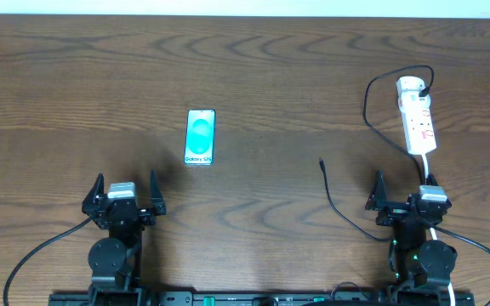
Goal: Plug charger to phone and switch on socket
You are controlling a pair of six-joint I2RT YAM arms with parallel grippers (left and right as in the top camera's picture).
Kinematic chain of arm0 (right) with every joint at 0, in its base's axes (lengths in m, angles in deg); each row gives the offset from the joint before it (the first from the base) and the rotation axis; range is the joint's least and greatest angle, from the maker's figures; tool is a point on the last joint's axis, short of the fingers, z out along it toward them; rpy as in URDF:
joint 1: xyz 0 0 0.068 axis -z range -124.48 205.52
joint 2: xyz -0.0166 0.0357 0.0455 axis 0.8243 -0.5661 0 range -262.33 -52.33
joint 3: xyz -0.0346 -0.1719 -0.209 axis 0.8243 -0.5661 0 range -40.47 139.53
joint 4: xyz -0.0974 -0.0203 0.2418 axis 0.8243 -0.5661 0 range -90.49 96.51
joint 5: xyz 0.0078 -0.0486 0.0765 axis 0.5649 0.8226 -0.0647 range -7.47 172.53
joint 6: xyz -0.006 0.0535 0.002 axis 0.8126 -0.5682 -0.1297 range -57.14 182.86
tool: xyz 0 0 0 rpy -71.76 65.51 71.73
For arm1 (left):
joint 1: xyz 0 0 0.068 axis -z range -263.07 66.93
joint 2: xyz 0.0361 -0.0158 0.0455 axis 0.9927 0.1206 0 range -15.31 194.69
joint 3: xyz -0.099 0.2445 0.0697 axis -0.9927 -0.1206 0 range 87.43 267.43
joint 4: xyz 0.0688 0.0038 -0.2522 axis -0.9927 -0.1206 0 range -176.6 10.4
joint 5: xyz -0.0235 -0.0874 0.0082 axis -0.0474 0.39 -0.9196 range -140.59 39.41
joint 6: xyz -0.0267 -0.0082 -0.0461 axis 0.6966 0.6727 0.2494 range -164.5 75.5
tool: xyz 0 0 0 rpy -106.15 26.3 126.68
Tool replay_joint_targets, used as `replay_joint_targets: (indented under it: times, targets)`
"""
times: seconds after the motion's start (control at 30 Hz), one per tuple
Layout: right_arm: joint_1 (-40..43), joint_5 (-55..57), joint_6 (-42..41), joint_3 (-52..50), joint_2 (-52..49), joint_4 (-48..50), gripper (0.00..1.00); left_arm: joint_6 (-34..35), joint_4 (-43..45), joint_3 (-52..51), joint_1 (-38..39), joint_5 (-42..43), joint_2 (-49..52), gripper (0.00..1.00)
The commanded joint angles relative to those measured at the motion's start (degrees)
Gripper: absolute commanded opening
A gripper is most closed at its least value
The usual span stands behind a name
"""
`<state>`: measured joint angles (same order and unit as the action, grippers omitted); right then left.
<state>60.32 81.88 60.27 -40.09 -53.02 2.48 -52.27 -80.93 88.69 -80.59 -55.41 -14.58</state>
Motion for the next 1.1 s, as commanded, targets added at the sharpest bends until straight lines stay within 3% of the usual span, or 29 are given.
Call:
replay_joint_targets:
  times: [0.0, 0.5, 0.73, 0.87, 1.07]
  targets:
    - [0.3, -0.3, -0.8, -0.1, 0.2, -0.3, 0.99, -0.8, -2.4, -1.0, 0.2, -0.3, -0.5, 0.98]
    - [0.3, -0.3, -0.8, -0.1, 0.2, -0.3, 0.99, 1.5, -2.1, -0.5, 0.2, 5.9, -0.5, 0.98]
    - [0.3, -0.3, -0.7, -0.1, 0.2, -0.3, 0.99, 4.9, -5.2, 6.0, 0.2, 7.0, 0.7, 0.98]
    - [0.3, -0.3, -0.8, -0.1, 0.2, -0.3, 0.99, 4.9, -9.2, 12.9, 0.2, 7.0, 6.0, 0.98]
    - [0.3, -0.3, -0.8, -0.1, 0.2, -0.3, 0.99, 5.4, -14.8, 29.6, 0.2, 11.9, 22.6, 0.98]
